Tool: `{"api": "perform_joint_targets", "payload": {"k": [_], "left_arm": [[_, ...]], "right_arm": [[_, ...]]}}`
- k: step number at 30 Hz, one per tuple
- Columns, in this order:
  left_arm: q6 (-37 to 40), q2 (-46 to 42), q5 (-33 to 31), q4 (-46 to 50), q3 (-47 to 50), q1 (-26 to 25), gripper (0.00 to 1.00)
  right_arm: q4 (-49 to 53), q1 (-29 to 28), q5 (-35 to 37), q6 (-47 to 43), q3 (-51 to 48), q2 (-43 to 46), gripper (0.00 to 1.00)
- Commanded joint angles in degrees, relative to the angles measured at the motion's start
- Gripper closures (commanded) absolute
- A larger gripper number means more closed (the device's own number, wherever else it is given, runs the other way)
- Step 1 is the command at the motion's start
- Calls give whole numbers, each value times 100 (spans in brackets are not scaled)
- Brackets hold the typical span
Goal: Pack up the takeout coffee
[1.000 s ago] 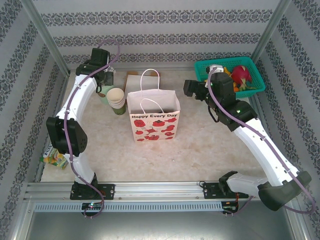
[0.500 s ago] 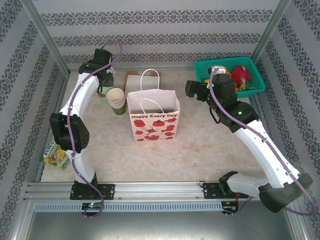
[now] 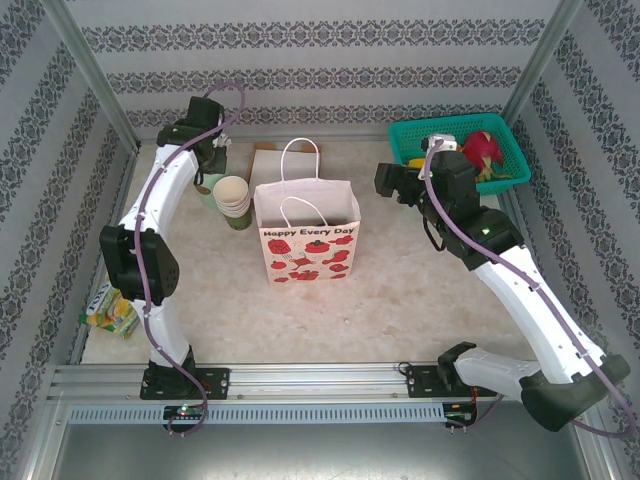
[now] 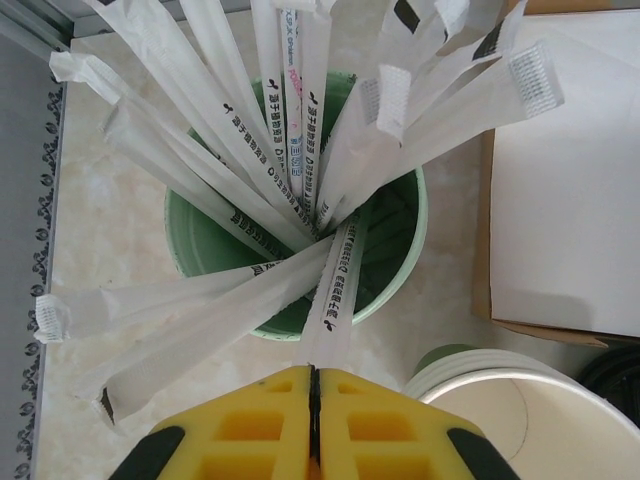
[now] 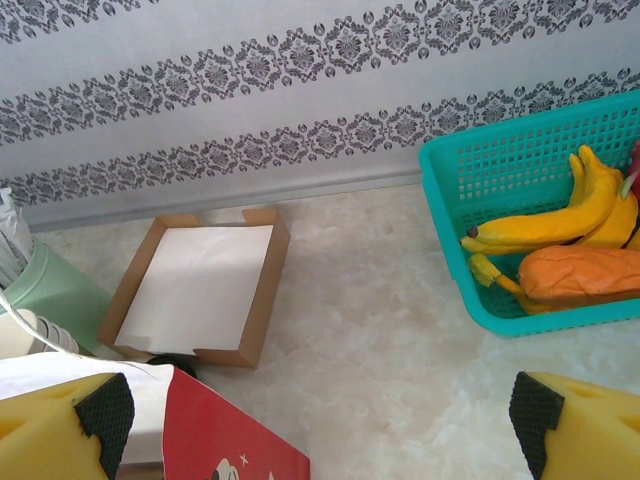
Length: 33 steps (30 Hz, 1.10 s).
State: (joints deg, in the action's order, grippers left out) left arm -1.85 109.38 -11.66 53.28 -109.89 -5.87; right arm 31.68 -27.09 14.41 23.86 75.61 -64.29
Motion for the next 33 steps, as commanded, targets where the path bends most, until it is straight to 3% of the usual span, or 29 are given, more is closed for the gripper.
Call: {"api": "perform_joint_targets", "payload": {"k": [1, 4, 18, 26, 33], "left_arm": [[132, -179, -45, 222, -193, 64, 90], [132, -233, -47, 241, -204, 60, 87], [174, -571, 45, 332, -265, 60, 100], [38, -886, 187, 559, -290, 62, 100], [-511, -1462, 541, 770, -74, 61, 100]], "right_arm": [[79, 55, 176, 52, -38, 145, 2], [55, 55, 162, 67, -73, 180, 2], [11, 55, 110, 41, -94, 106, 2], [-409, 98, 163, 331, -248, -64, 2], [-1136, 266, -401, 78, -608, 50, 2]]}}
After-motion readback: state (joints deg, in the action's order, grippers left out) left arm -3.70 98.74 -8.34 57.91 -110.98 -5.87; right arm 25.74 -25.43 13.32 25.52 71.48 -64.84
